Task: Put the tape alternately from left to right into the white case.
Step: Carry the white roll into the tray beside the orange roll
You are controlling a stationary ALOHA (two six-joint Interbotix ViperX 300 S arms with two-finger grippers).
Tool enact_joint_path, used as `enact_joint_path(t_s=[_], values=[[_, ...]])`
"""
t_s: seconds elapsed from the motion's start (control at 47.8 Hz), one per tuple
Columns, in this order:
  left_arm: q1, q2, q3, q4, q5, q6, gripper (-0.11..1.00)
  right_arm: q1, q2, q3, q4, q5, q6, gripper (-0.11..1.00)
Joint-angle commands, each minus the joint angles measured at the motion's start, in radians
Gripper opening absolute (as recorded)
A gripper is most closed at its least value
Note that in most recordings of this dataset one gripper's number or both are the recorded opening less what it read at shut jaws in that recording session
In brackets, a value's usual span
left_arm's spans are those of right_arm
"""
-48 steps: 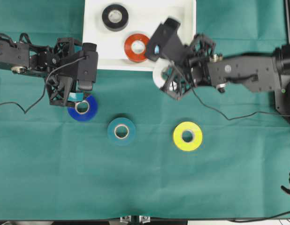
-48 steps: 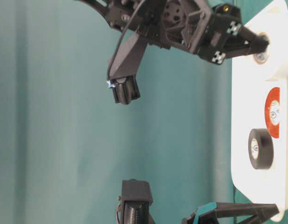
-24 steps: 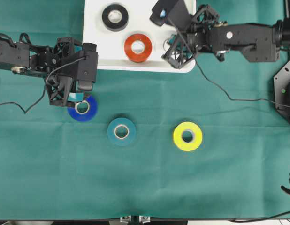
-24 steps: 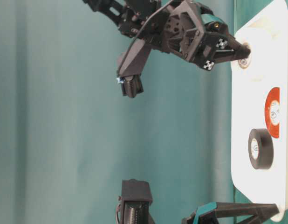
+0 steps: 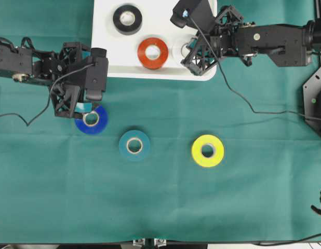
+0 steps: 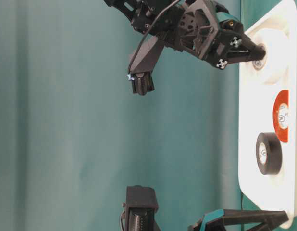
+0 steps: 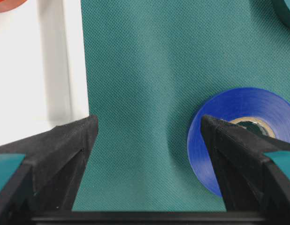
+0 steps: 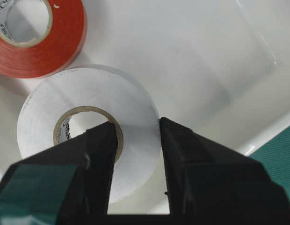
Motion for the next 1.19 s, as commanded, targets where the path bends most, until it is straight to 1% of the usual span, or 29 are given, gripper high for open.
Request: enact_joint_path(t_s=[0.0, 0.356, 0.398, 0.523, 0.544, 0.565, 0.586, 0.691, 0.837, 1.172], values=[[-0.003, -0.021, -0.012, -0.002, -0.006, -0.002, 0.68, -0.003, -0.012, -0.009, -0.002, -0.015, 0.000, 0.29], [-0.003, -0.021, -0.014, -0.003, -0.006, -0.003, 0.68, -0.003, -0.012, -0.003, -0.006, -0.018, -0.002, 0.30], [-0.003, -0.021, -0.014, -0.003, -0.006, -0.003, 0.68, -0.002, -0.012, -0.002, -0.008, -0.018, -0.003, 0.39], [-0.003, -0.021, -0.012, -0.003, -0.006, -0.005, 0.68, -0.002, -0.012, 0.000, -0.023, -0.018, -0.002, 0.76], [-0.003, -0.021, -0.012, -0.003, -0.006, -0.005, 0.68, -0.002, -0.012, 0.000, -0.026, -0.018, -0.002, 0.81], [-0.003, -0.021, -0.012, -0.002, -0.006, -0.005, 0.68, -0.002, -0.012, 0.002, -0.028, -0.018, -0.002, 0.84], [-0.003, -0.021, -0.011, -0.003, -0.006, -0.005, 0.68, -0.002, -0.012, 0.002, -0.029, -0.017, -0.002, 0.84], [-0.003, -0.021, -0.011, -0.003, -0.006, -0.005, 0.68, -0.002, -0.012, 0.000, -0.029, -0.018, -0.002, 0.79], [-0.003, -0.021, -0.014, -0.003, -0.006, -0.005, 0.68, -0.002, -0.012, 0.000, -0.029, -0.026, -0.002, 0.79], [-0.003, -0.021, -0.009, -0.003, -0.003, -0.005, 0.68, 0.017, -0.023, 0.000, -0.029, -0.115, -0.002, 0.79]])
